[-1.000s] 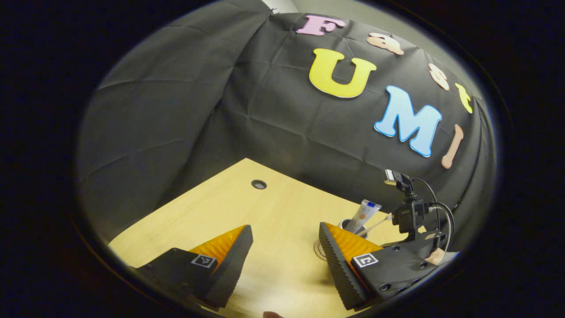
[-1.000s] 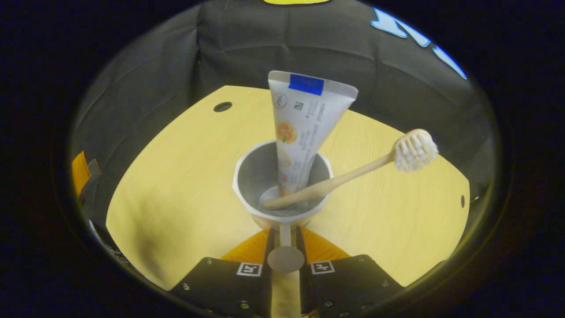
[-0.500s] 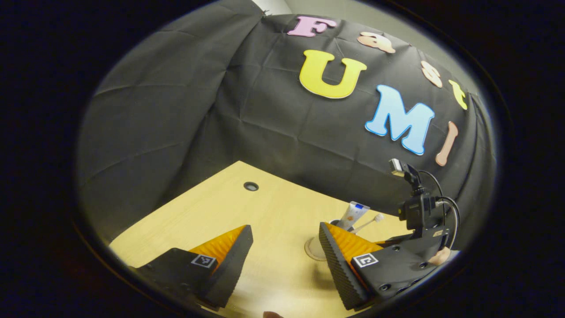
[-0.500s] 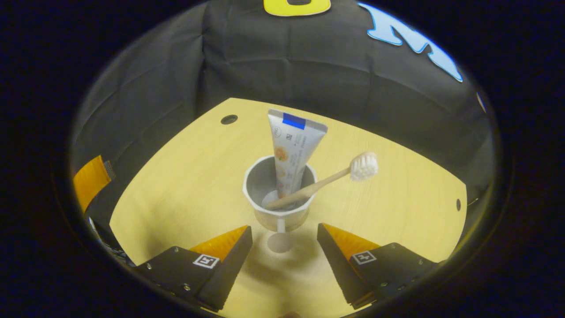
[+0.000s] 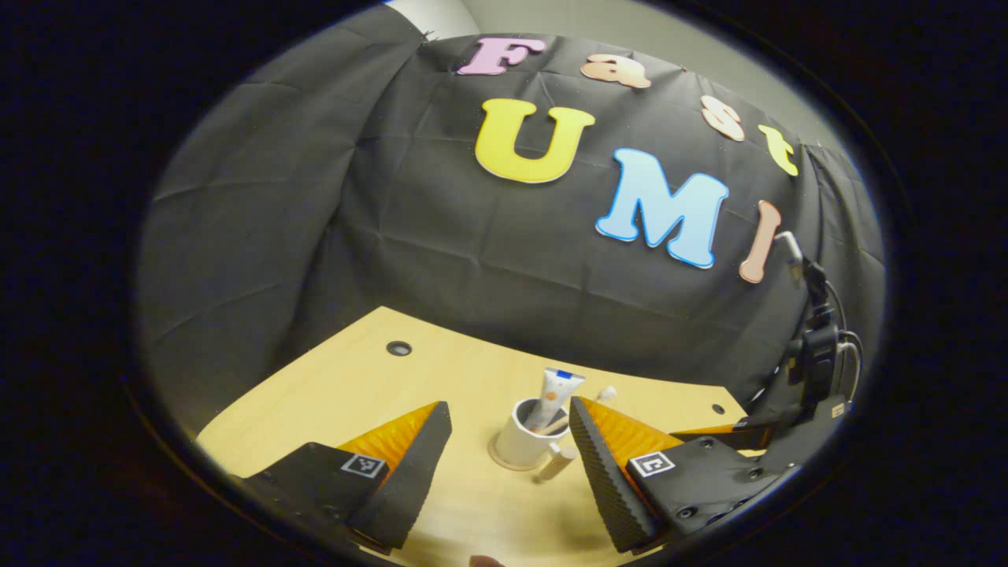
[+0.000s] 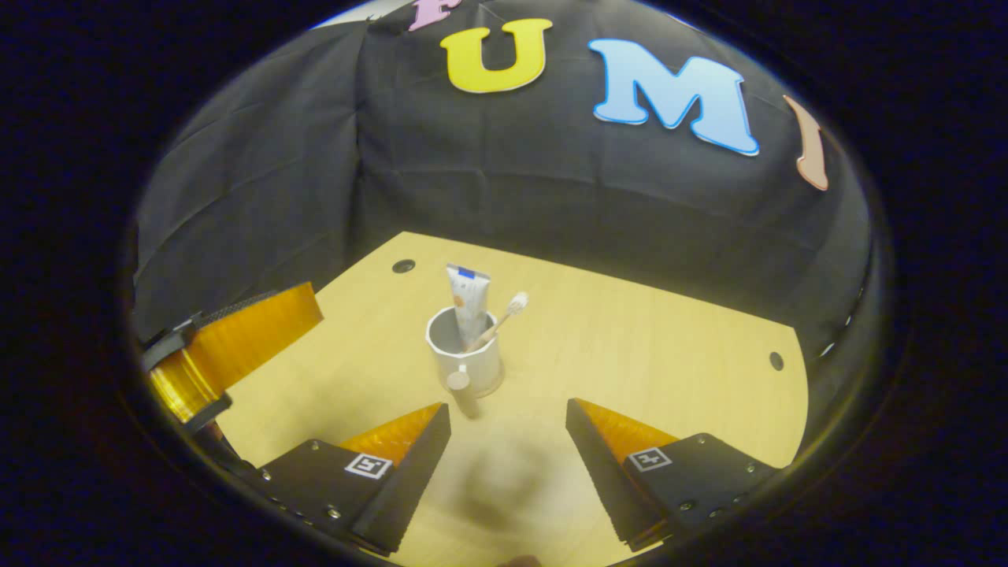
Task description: Put the toothbrush and toothpaste on the desktop into the cup, then pick up the cup and place it on the coaster on the desktop.
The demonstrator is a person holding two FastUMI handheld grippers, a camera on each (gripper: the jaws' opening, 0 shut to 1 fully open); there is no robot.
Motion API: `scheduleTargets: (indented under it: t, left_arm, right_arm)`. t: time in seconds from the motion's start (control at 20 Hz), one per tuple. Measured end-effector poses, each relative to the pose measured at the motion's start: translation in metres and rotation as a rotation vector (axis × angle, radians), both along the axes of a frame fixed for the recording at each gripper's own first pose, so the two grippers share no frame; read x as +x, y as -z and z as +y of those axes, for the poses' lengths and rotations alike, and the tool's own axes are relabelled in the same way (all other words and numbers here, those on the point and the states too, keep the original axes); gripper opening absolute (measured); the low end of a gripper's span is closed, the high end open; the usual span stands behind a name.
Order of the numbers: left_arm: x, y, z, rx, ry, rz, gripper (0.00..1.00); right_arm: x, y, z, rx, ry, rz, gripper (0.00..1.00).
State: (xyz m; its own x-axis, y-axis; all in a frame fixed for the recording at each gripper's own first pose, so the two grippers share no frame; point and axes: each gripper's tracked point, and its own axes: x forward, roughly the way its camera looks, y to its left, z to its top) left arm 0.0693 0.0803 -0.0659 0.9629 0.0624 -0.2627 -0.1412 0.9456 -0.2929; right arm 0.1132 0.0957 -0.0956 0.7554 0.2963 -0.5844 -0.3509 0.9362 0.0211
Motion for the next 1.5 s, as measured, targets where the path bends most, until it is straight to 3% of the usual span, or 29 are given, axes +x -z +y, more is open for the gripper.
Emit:
scheduleTargets:
  t: [0.3,0.35,0.4,0.75,1.15,1.2,1.3,1.5]
  left_arm:
    - [0.006,-0.034,-0.060,0.082,0.067,-0.080,0.96]
    - [0.006,-0.042,-0.070,0.091,0.076,-0.100,0.93]
    - [0.004,-0.049,-0.079,0.099,0.084,-0.120,0.96]
    - [-0.016,-0.096,-0.125,0.189,0.066,-0.265,0.93]
    - [-0.027,-0.098,-0.134,0.229,0.072,-0.275,0.96]
    - [-0.029,-0.098,-0.134,0.236,0.080,-0.272,0.93]
    - [-0.031,-0.097,-0.130,0.247,0.085,-0.271,0.96]
    - [-0.035,-0.094,-0.124,0.225,0.113,-0.273,0.96]
  right_arm:
    - [-0.021,-0.067,-0.077,0.004,0.131,-0.275,0.93]
    - [-0.026,-0.079,-0.088,-0.001,0.145,-0.323,0.93]
    - [-0.032,-0.089,-0.098,-0.005,0.157,-0.365,0.92]
    - [-0.072,-0.124,-0.134,0.040,0.198,-0.581,0.92]
    - [-0.091,-0.148,-0.148,0.081,0.234,-0.687,0.92]
    - [-0.091,-0.147,-0.149,0.073,0.249,-0.691,0.92]
    - [-0.094,-0.145,-0.143,0.072,0.254,-0.688,0.88]
    - [-0.099,-0.145,-0.138,0.064,0.281,-0.693,0.90]
